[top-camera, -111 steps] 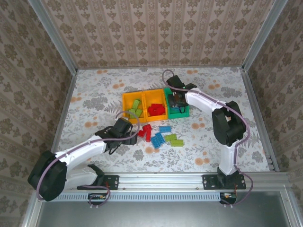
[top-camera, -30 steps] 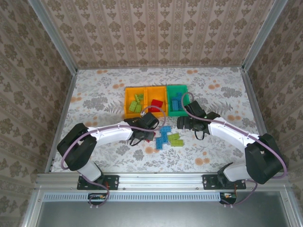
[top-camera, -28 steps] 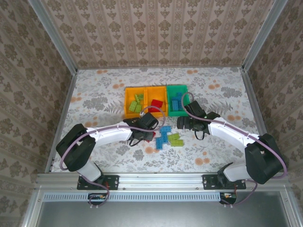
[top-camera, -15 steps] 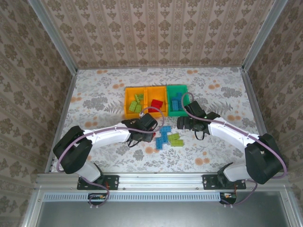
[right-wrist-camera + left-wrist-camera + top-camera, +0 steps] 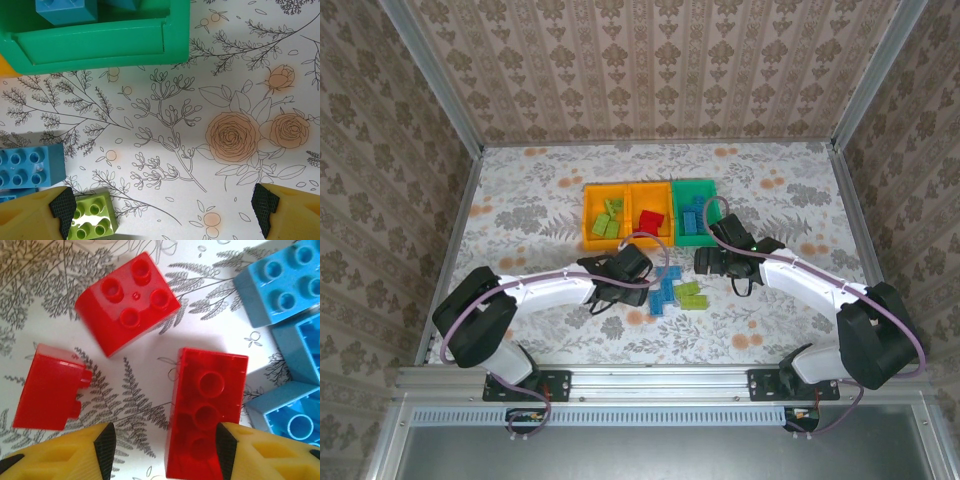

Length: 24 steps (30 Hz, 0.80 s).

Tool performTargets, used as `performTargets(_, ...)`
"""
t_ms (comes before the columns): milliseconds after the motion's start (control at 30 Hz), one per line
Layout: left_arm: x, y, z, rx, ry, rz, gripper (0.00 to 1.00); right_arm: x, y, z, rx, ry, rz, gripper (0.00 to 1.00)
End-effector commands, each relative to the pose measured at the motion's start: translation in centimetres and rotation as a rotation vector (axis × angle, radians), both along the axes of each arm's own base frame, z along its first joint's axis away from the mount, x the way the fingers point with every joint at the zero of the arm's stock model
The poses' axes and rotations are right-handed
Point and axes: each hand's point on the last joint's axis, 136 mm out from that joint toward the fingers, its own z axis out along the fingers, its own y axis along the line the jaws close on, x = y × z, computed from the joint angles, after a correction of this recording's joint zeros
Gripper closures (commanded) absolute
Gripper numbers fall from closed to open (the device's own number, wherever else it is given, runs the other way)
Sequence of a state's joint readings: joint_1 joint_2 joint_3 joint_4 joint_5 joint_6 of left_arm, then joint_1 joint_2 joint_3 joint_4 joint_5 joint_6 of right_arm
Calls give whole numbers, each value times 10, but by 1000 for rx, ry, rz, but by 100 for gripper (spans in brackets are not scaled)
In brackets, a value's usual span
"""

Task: Sort the legos into containers by color

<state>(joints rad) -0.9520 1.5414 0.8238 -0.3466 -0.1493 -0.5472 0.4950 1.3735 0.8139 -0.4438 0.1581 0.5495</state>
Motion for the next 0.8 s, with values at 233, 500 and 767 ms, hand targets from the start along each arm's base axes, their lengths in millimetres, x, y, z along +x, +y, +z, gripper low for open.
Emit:
performTargets(233,-5,-8,6,-31,-21,-70,40,1,-7,-2,-35,-7,-8,5)
performTargets(500,-9,-12,10,-68,-25,-81,42,1,-7,-4,-36,-2,-8,5)
performTargets(767,-16,-14,5,-65,-14,-99,43,1,-6,-4,-35,0,-6,5)
